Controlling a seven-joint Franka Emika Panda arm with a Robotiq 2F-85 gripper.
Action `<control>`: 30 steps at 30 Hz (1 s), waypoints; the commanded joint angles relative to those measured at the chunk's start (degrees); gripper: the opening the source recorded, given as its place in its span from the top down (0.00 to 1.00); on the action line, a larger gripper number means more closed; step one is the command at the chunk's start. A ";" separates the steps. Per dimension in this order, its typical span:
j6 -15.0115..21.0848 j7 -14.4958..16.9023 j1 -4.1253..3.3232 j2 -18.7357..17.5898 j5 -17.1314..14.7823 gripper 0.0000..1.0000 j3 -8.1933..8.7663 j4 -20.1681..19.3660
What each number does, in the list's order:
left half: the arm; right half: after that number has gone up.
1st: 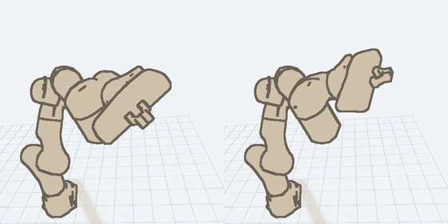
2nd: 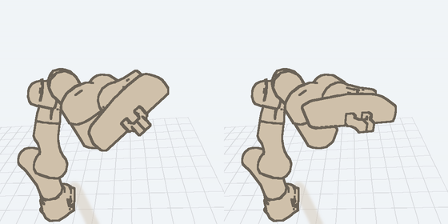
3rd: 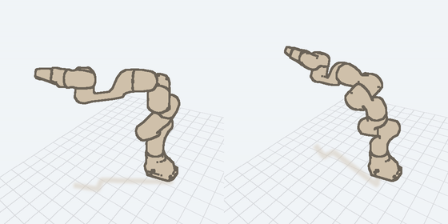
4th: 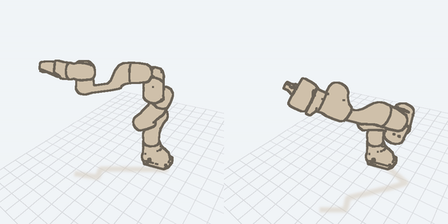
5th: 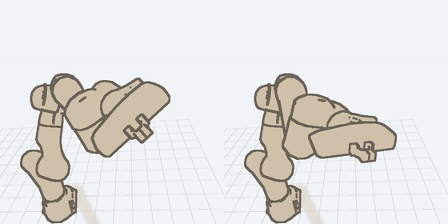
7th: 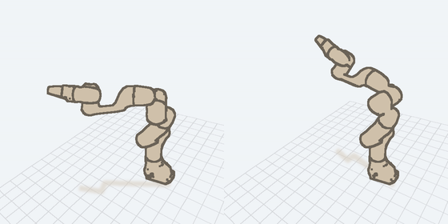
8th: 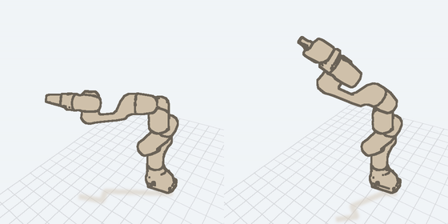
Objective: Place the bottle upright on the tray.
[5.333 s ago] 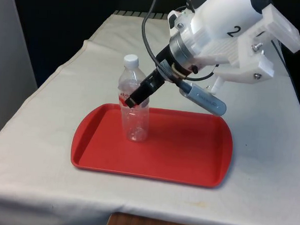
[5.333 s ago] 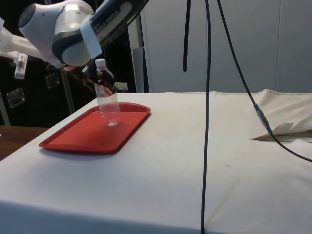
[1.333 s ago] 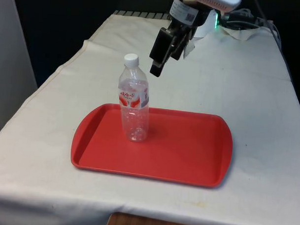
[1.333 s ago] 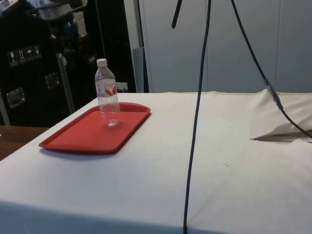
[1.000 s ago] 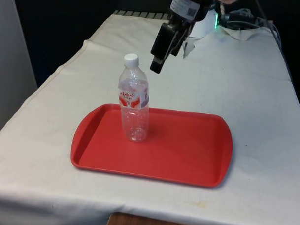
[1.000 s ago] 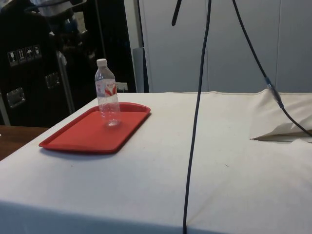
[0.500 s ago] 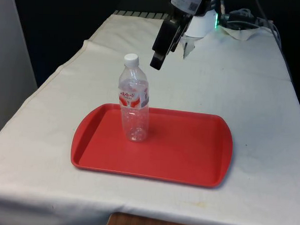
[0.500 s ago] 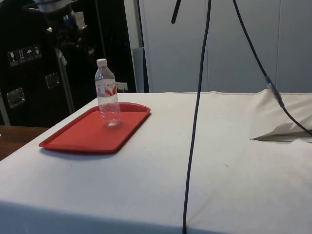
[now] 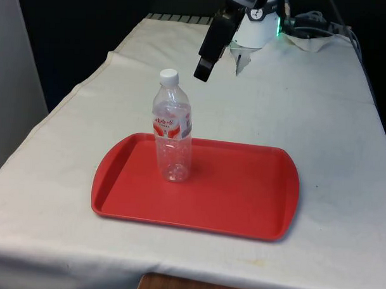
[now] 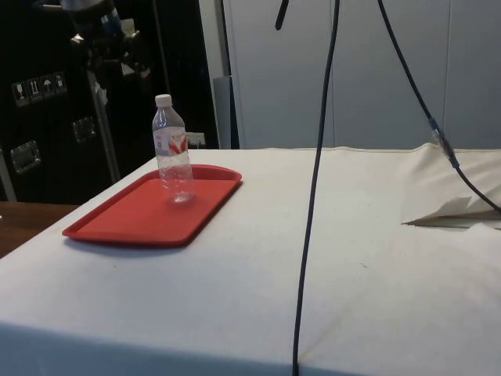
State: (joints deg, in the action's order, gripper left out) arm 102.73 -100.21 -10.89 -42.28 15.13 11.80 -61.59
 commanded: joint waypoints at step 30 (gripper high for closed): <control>0.80 8.48 0.00 2.58 1.89 0.00 -0.29 -0.29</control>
State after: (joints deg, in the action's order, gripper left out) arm 102.73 -92.07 -11.00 -40.05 17.19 11.75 -61.59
